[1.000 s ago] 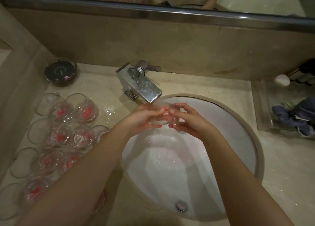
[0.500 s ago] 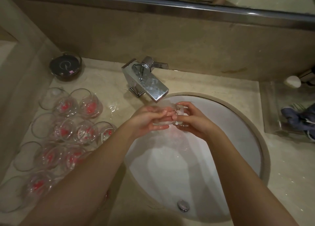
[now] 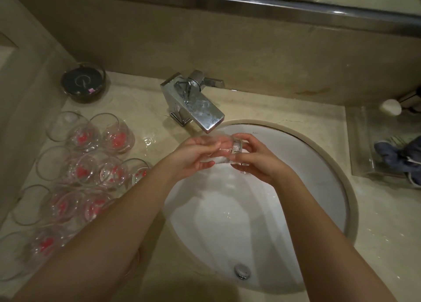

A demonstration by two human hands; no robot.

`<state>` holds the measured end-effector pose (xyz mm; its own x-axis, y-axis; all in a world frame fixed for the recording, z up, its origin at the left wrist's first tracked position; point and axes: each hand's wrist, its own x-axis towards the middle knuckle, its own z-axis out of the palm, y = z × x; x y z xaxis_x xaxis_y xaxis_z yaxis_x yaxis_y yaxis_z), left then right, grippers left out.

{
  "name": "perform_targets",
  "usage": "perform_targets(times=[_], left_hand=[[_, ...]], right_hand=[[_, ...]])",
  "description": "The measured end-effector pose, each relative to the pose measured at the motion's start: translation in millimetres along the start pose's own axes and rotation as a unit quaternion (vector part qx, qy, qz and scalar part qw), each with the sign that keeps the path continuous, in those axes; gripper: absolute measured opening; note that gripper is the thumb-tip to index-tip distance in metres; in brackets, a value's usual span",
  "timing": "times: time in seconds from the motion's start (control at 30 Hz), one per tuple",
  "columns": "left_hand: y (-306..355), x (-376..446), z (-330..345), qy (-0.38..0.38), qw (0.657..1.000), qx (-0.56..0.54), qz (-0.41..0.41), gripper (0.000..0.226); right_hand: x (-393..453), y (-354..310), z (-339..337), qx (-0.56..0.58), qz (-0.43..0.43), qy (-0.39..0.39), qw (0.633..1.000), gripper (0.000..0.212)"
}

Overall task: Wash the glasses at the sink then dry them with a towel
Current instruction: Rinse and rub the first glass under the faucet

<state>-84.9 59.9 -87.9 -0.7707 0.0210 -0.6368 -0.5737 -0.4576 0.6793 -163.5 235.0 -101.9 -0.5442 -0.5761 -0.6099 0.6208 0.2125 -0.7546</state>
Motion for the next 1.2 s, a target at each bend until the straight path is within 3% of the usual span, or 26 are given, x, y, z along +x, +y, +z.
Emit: perform_targets(times=[0.07,0.13,0.2,0.3,0.4,0.47,0.57,0.7,0.8,0.87,0.97,1.1,1.2], left_hand=[[0.3,-0.5,0.0,-0.001,1.0,0.018,0.001,0.022],[-0.9,-1.0,-0.1,-0.007,1.0,0.03,-0.002,0.023],[-2.3,-1.9,-0.3,-0.006,0.999,0.033,-0.001,0.023],[-3.5,-3.4,-1.8,-0.007,1.0,0.022,0.017,0.023],[-2.3,-5.8,-2.1,-0.007,1.0,0.014,0.02,0.023],[-2.6,-5.7,-1.6,-0.002,1.0,0.025,0.016,0.023],[-5.4,-4.4,-0.6,0.002,0.999,0.043,0.012,0.023],[-3.8,-3.2,2.9,0.031,0.999,0.024,0.022,0.014],[-0.2,-3.1,2.8,0.04,0.998,0.041,0.023,0.012],[0.4,-4.3,2.5,0.036,0.998,0.047,0.019,0.013],[-1.6,-6.3,2.7,0.033,0.996,0.078,0.011,0.016],[-2.0,-7.1,3.5,0.046,0.993,0.108,0.022,0.014],[-0.7,-6.2,3.2,0.056,0.991,0.118,0.026,0.015]], right_hand=[[-1.9,-4.7,4.7,0.017,0.036,0.006,0.999,0.031],[-4.2,-10.7,8.5,-0.002,0.07,0.007,0.998,0.043],[-3.7,-11.9,9.7,-0.035,0.067,0.007,0.997,0.042],[-1.9,-6.8,5.8,-0.008,0.017,-0.004,1.0,0.026],[-0.6,-2.5,2.8,0.023,-0.01,-0.021,0.999,0.041],[-3.5,-5.5,6.7,0.011,0.015,-0.01,1.0,0.031],[-4.4,-10.3,9.7,-0.015,0.056,0.01,0.998,0.048],[-2.0,-5.1,5.3,-0.015,0.02,0.008,1.0,0.024],[-0.5,-0.2,1.8,-0.003,-0.005,0.0,1.0,0.041],[-2.4,-1.1,4.3,-0.001,0.016,0.008,1.0,0.035],[-3.3,-3.5,7.0,-0.033,0.058,0.034,0.997,0.051],[-1.2,5.7,2.6,-0.009,0.006,0.031,0.999,0.032],[-3.4,8.8,0.4,0.031,-0.029,0.037,0.998,0.04]])
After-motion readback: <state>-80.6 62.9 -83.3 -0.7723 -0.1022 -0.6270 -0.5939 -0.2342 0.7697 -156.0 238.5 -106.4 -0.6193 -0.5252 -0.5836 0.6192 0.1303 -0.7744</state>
